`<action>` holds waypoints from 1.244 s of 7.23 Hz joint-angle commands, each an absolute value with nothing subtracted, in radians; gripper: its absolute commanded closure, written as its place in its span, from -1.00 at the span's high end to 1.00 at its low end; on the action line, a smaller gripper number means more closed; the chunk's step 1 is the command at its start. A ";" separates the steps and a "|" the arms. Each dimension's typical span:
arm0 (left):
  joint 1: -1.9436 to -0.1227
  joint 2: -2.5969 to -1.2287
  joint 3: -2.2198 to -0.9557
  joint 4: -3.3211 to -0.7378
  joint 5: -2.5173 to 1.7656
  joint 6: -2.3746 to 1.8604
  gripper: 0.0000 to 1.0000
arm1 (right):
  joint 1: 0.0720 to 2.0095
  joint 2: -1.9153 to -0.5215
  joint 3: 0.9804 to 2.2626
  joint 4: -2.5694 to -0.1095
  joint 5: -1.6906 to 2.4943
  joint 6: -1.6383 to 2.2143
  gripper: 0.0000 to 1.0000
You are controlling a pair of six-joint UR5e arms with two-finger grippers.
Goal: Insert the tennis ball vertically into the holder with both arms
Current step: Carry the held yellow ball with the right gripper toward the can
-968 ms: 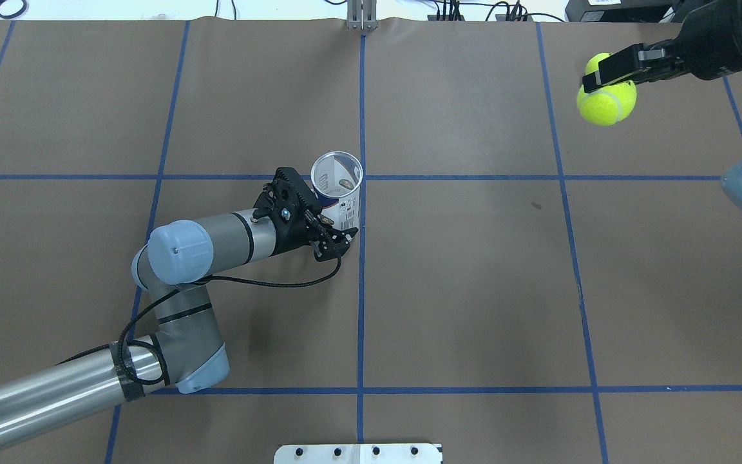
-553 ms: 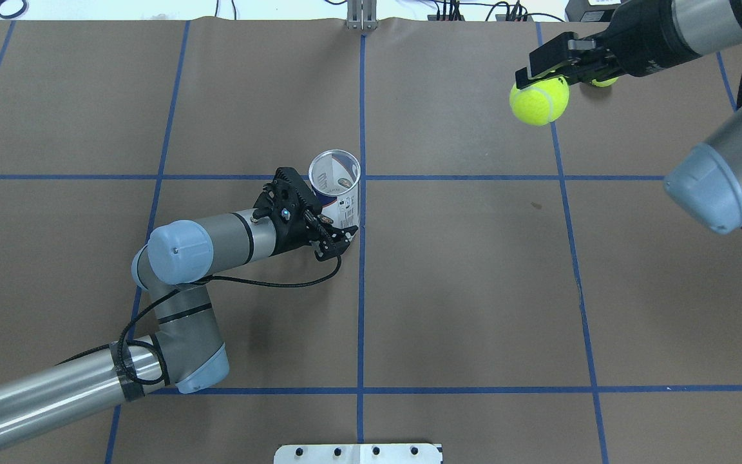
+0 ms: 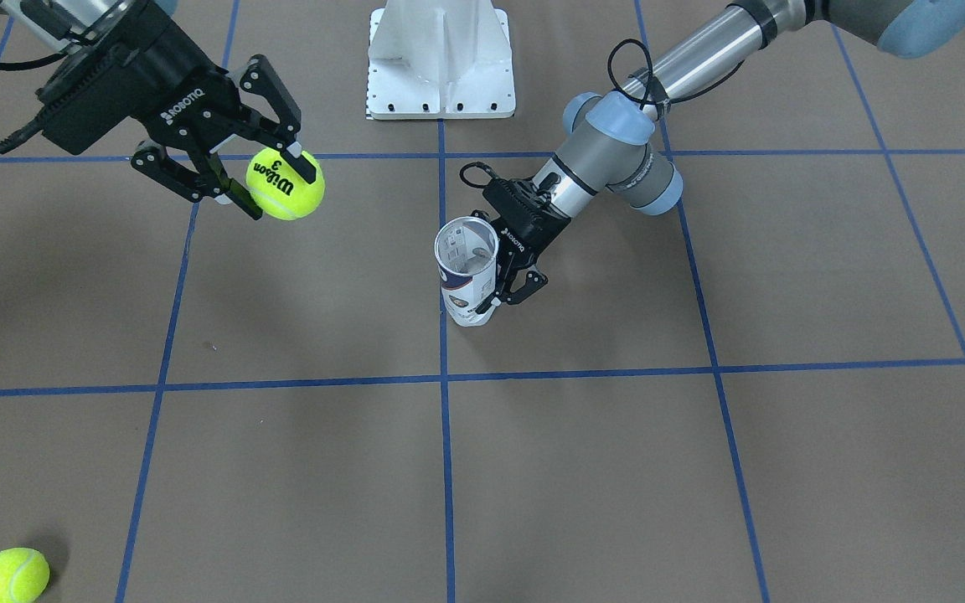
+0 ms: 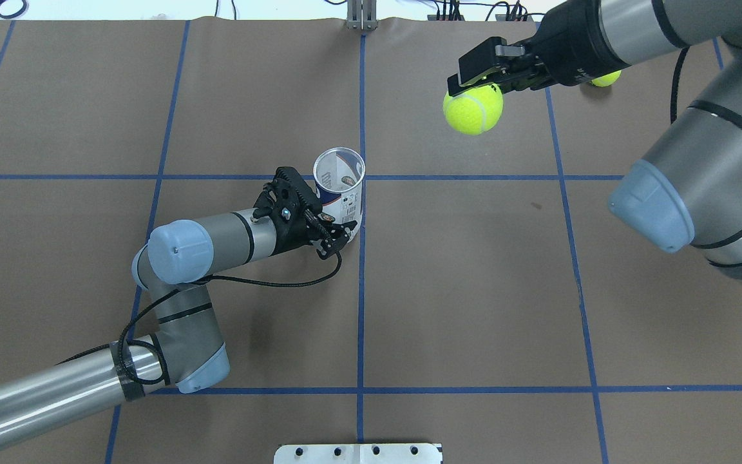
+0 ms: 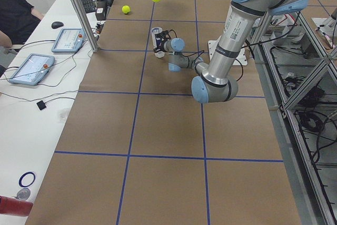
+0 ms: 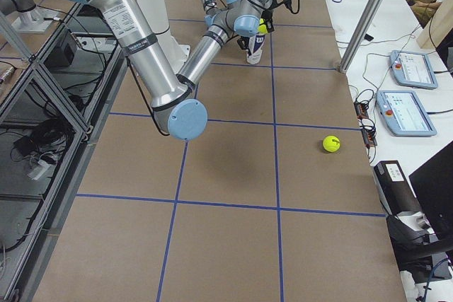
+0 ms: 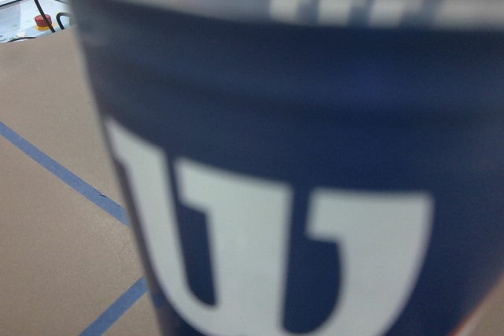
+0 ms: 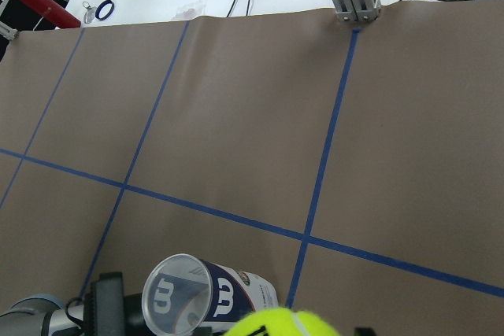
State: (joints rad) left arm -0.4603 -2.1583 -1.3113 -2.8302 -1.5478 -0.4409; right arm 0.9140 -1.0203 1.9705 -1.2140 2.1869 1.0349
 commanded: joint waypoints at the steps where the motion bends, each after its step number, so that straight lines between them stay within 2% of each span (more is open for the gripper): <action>1: -0.460 -2.158 -1.312 -2.830 -1.548 -0.440 0.29 | 0.800 -0.936 1.967 -1.285 2.067 1.049 -1.00; 3: -0.460 -2.158 -1.312 -2.830 -1.548 -0.440 0.29 | 0.723 -0.844 1.900 -1.338 1.979 1.060 -1.00; 4: -0.460 -2.158 -1.312 -2.830 -1.548 -0.440 0.29 | 0.709 -0.775 1.819 -1.339 1.944 1.058 -1.00; 9: -0.460 -2.161 -1.312 -2.830 -1.548 -0.442 0.29 | 0.697 -0.692 1.659 -1.335 1.927 1.057 -1.00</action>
